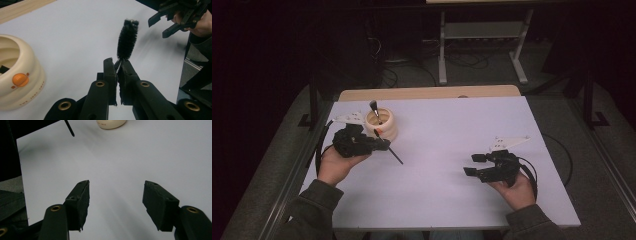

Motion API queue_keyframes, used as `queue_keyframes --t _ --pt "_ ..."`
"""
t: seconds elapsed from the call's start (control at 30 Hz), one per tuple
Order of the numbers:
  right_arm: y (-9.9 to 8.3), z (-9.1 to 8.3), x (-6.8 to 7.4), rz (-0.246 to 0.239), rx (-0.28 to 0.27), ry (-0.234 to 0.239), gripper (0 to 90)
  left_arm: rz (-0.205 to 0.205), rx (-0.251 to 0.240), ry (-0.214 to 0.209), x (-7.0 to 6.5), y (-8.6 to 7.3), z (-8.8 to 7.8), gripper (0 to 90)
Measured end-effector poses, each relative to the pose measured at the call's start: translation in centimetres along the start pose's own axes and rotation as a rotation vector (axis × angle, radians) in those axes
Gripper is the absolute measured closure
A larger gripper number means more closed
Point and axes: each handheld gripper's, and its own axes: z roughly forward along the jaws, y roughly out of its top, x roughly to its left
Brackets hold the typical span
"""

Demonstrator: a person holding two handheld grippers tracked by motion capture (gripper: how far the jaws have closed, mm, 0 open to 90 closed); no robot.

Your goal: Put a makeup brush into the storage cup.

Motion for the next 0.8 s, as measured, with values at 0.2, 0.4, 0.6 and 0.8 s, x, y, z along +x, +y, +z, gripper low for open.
queue_keyframes --t 0.2,0.4,0.6,0.8 --pt "-0.2 -0.1 -0.1 0.002 0.007 -0.02 33.8 -0.002 -0.005 0.01 0.4 0.0 -0.5 85.1" --pt "-0.3 -0.4 -0.2 0.005 -0.007 -0.042 32.0 -0.007 -0.005 0.025 0.6 0.0 -0.8 85.1" --pt "-0.8 -1.0 -0.4 0.018 -0.026 -0.068 29.8 -0.018 -0.009 0.034 0.9 0.0 -1.2 85.1" --pt "-1.1 -1.8 -0.5 0.028 -0.051 -0.085 29.4 -0.025 -0.012 0.045 1.3 0.2 -1.9 85.1"
